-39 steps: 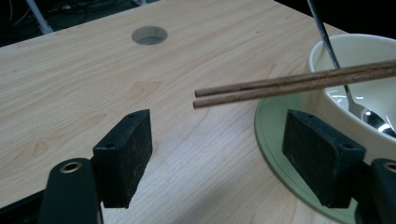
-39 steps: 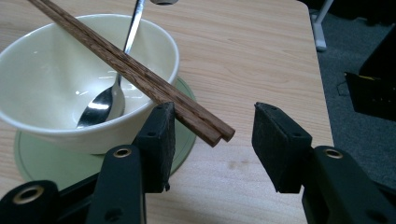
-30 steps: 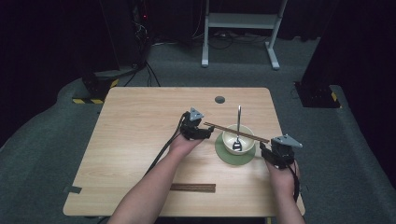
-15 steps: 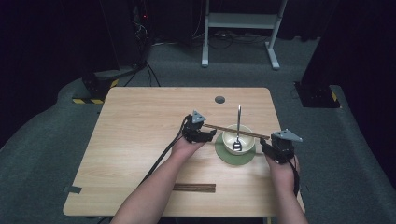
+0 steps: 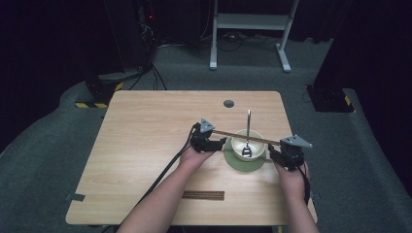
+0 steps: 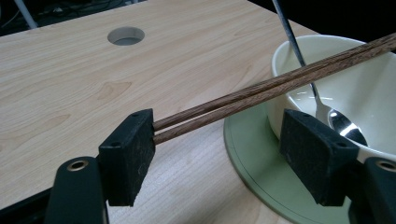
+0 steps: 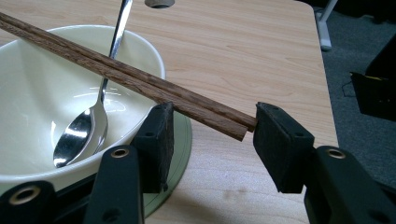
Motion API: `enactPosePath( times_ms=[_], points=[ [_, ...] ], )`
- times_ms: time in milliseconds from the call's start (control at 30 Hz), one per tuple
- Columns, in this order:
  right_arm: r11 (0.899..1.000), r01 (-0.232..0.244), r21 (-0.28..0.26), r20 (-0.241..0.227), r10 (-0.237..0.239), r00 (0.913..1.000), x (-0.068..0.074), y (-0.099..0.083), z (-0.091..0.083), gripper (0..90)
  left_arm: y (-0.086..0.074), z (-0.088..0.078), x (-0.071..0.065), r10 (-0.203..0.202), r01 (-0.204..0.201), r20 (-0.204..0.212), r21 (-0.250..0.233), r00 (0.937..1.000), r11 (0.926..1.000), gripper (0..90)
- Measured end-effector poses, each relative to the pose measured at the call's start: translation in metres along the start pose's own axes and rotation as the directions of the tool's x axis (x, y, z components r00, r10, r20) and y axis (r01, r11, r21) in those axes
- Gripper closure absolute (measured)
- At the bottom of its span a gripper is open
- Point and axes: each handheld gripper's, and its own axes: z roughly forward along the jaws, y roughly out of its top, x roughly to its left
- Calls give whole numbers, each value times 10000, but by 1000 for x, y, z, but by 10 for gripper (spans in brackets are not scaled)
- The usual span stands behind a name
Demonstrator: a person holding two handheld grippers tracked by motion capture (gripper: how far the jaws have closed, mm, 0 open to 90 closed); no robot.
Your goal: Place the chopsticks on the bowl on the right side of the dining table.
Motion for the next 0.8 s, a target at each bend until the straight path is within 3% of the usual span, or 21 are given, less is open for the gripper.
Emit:
enactPosePath(
  times_ms=[667,800],
  points=[
    [10000,34,-43,-11,-34,10000,-1,-6,-5,482,-15,-20,-13,108,-107,93,-73,9999,9999,305],
    [9999,-84,-86,5,84,10000,-2,-8,-8,485,-15,-23,-13,90,-92,-97,-172,9999,9998,317]
  ],
)
